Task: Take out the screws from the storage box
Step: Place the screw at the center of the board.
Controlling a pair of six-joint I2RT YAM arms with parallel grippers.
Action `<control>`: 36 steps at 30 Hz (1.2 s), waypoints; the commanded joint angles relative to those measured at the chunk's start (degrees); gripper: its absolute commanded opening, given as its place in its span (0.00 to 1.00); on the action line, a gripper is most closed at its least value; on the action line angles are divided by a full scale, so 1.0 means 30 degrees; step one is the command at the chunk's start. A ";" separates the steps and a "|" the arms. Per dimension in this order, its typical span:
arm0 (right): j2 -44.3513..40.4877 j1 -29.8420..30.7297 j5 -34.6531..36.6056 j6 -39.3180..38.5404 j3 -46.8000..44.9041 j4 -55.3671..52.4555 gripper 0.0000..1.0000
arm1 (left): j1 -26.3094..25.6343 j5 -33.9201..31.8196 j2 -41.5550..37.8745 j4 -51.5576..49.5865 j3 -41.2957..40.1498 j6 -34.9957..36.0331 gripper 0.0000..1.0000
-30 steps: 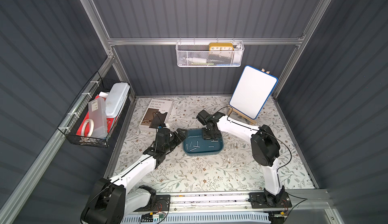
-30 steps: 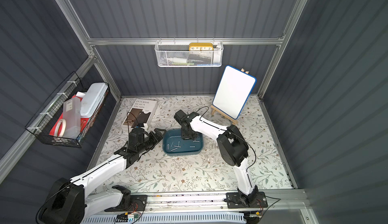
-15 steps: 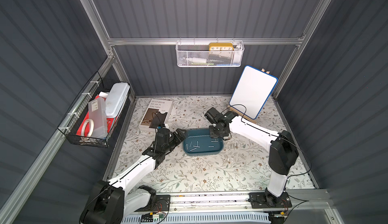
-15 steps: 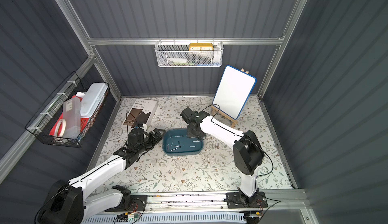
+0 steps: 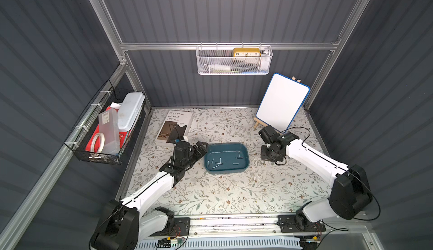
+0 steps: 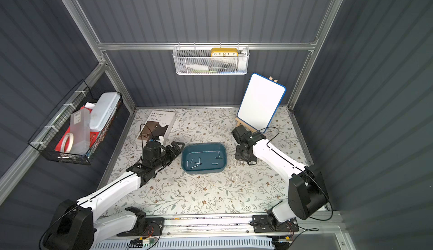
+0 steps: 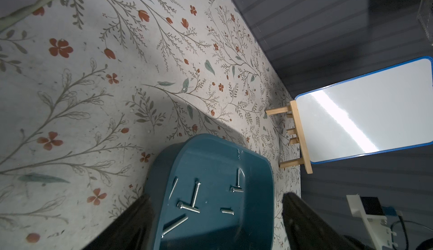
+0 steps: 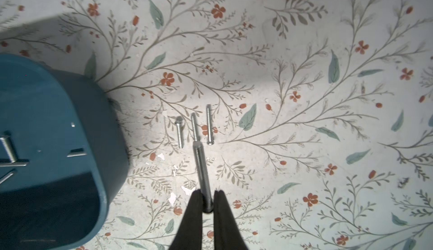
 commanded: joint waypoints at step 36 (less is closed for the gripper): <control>0.5090 -0.2369 -0.1627 -0.1463 0.0012 0.0863 0.29 | -0.0060 0.0362 0.0752 0.0098 0.0492 0.0644 0.87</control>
